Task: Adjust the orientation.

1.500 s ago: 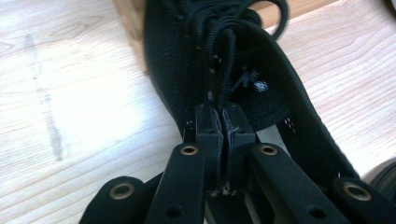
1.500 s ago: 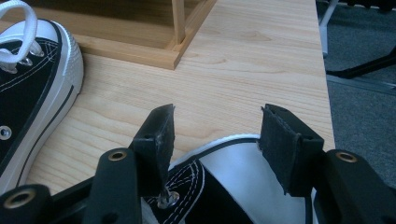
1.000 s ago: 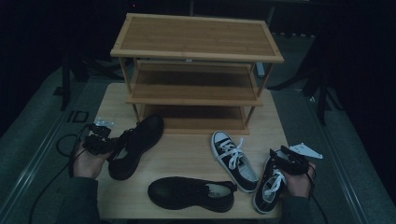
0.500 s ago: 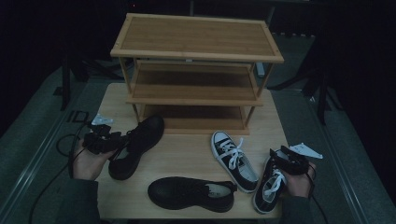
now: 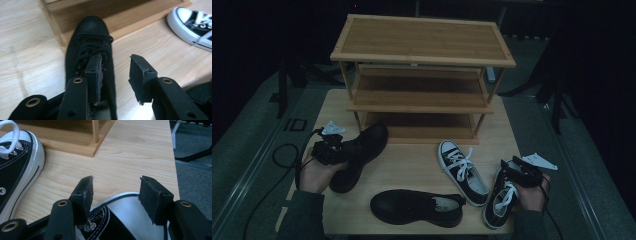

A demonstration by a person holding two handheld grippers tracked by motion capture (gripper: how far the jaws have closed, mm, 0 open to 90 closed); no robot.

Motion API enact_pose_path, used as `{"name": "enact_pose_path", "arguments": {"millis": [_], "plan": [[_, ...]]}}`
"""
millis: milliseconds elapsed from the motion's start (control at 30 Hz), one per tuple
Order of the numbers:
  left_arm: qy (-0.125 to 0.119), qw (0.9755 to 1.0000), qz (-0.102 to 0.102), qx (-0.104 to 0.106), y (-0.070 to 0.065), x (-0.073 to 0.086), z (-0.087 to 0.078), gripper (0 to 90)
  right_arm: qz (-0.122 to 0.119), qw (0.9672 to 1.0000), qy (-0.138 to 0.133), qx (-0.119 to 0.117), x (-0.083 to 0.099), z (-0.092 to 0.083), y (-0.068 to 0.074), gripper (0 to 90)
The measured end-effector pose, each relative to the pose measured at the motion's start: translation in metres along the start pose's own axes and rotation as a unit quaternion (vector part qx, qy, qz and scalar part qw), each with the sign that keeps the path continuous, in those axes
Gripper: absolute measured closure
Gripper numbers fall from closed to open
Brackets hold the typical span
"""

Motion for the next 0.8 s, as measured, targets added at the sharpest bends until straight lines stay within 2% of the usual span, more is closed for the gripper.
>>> {"name": "enact_pose_path", "arguments": {"millis": [300, 800], "plan": [[0.004, 0.9996, 0.020, 0.022, -0.017, -0.004, 0.002, 62.0, 0.000, 1.0000, 0.000, 0.000, 0.000, 0.000, 0.000, 44.7], [0.019, 0.9980, 0.050, 0.034, -0.040, -0.009, 0.008, 61.8, -0.001, 1.0000, 0.000, 0.000, 0.000, 0.000, 0.000, 44.6]]}}
Point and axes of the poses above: each handheld gripper's, and its own axes: z roughly forward along the jaws, x roughly out of its underside, y roughly to its left, the point moved 5 cm from there along z, roughly forward along the jaws, and after that the axes turned 13 degrees about y, right-handed, at the moved point
